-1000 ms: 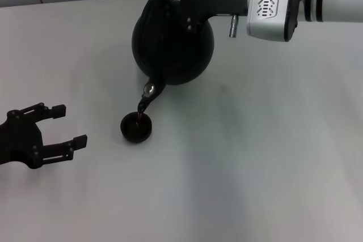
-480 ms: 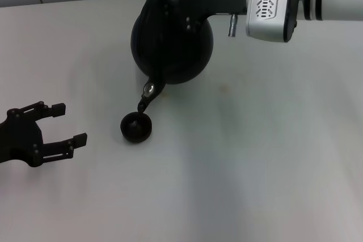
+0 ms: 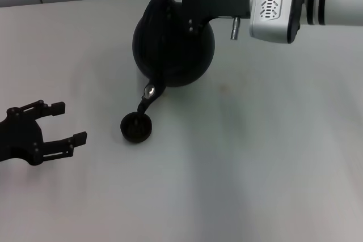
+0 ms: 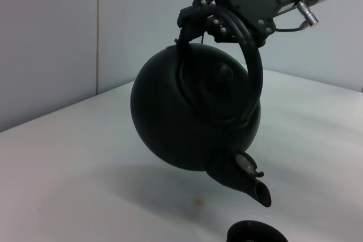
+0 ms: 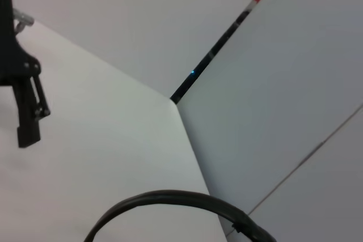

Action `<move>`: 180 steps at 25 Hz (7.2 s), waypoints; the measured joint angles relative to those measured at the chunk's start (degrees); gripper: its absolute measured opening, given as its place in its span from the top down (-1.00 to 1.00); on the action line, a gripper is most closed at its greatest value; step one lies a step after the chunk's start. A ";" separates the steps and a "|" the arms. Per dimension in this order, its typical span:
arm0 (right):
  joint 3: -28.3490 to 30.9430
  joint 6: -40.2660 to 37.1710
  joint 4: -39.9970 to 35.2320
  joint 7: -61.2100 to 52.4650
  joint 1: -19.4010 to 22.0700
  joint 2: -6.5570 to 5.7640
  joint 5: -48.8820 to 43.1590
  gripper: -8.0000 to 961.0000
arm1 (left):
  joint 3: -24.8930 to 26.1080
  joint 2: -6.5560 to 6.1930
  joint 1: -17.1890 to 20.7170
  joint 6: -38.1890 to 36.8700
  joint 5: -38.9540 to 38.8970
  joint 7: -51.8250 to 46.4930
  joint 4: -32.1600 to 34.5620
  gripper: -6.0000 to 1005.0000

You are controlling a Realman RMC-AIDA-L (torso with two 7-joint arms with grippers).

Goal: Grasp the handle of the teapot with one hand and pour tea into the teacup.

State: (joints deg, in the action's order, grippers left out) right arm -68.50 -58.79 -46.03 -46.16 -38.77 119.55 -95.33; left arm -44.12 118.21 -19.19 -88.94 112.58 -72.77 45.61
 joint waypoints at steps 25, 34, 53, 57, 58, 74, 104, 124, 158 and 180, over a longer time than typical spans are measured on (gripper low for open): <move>3.18 2.83 7.86 -2.89 11.44 -0.23 26.54 0.80 | 1.28 0.00 -0.18 0.53 0.00 0.62 -0.97 -0.71; 4.94 2.85 12.36 -4.89 12.63 -0.24 26.71 0.80 | 1.32 0.00 -0.15 0.52 0.00 0.62 -0.97 -0.71; 10.09 5.09 16.33 -4.67 14.45 -0.55 26.43 0.80 | 0.91 0.09 -0.45 0.28 -0.71 0.62 -1.06 -0.71; 10.01 5.37 16.37 -4.65 14.33 -0.55 26.41 0.80 | 0.88 0.09 -0.49 0.35 -0.71 0.62 -1.06 -0.71; 10.02 5.37 16.42 -4.66 14.24 -0.55 26.41 0.80 | 0.88 0.09 -0.49 0.36 -0.71 0.62 -1.06 -0.71; 10.11 5.38 17.21 -4.94 13.54 -0.55 26.25 0.80 | 1.14 0.00 -0.39 0.44 -0.70 0.62 -1.58 -0.72; 10.41 6.39 17.44 -6.32 13.53 -0.40 26.77 -0.35 | 1.20 -0.18 -0.46 -0.02 -0.70 0.62 -1.56 -0.72; 11.60 -3.10 15.77 -5.56 18.30 -0.32 28.80 -0.44 | 1.29 -0.09 -0.67 -0.41 -0.80 0.71 -1.34 -0.72; 14.92 -37.56 0.49 -14.47 22.13 -0.66 4.17 -0.43 | 2.03 -0.26 0.28 -14.33 -7.44 3.71 -1.58 -0.72; 14.71 -37.97 0.91 -14.62 19.96 -0.55 -0.14 -0.43 | 2.11 0.04 0.59 -14.41 -8.10 6.24 -3.16 -0.72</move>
State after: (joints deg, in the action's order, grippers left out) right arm -53.79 -96.76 -45.12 -60.78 -18.81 119.00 -95.47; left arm -42.01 118.25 -18.60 -103.36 104.49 -66.54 42.45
